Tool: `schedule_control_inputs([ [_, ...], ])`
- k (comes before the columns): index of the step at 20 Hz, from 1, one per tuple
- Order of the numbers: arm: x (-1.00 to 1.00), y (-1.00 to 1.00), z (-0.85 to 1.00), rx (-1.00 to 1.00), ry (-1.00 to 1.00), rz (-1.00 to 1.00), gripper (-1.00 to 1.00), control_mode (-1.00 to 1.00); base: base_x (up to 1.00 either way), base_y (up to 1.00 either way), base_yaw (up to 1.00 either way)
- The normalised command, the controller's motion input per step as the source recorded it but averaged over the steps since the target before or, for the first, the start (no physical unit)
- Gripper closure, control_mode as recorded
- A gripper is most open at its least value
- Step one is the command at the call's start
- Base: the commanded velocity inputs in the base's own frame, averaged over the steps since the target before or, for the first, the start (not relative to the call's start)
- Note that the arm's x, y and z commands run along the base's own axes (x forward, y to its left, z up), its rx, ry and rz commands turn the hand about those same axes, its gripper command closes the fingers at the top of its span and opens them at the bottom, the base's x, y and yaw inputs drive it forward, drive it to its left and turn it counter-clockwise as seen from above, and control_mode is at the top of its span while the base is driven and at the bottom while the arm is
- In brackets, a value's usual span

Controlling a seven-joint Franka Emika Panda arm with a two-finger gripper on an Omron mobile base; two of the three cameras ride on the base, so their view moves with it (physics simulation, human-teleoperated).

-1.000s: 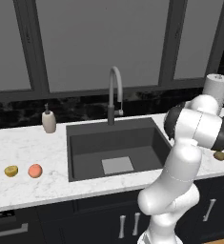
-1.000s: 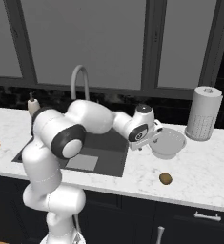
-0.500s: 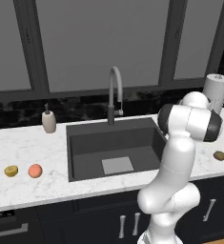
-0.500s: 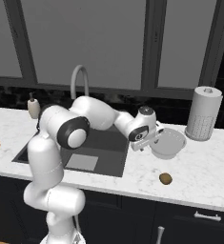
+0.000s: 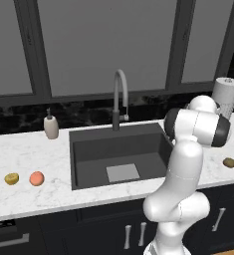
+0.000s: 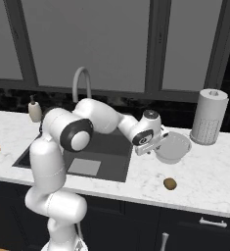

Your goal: Put the colander in the sink, put the kiwi, peach, kiwi in the colander, and turn on the sink faucet and pour water over the colander.

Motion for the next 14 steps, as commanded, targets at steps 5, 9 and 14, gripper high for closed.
schedule_control_inputs([
  [5,-0.18,0.64,0.35,0.00,-0.07,0.12,1.00,-1.00,0.00,0.00,0.00],
  [9,-0.17,1.00,0.60,0.00,-0.05,0.29,1.00,-1.00,0.00,0.00,0.00],
  [14,-0.21,1.00,0.36,0.00,0.00,0.41,1.00,-1.00,0.00,0.00,0.00],
])
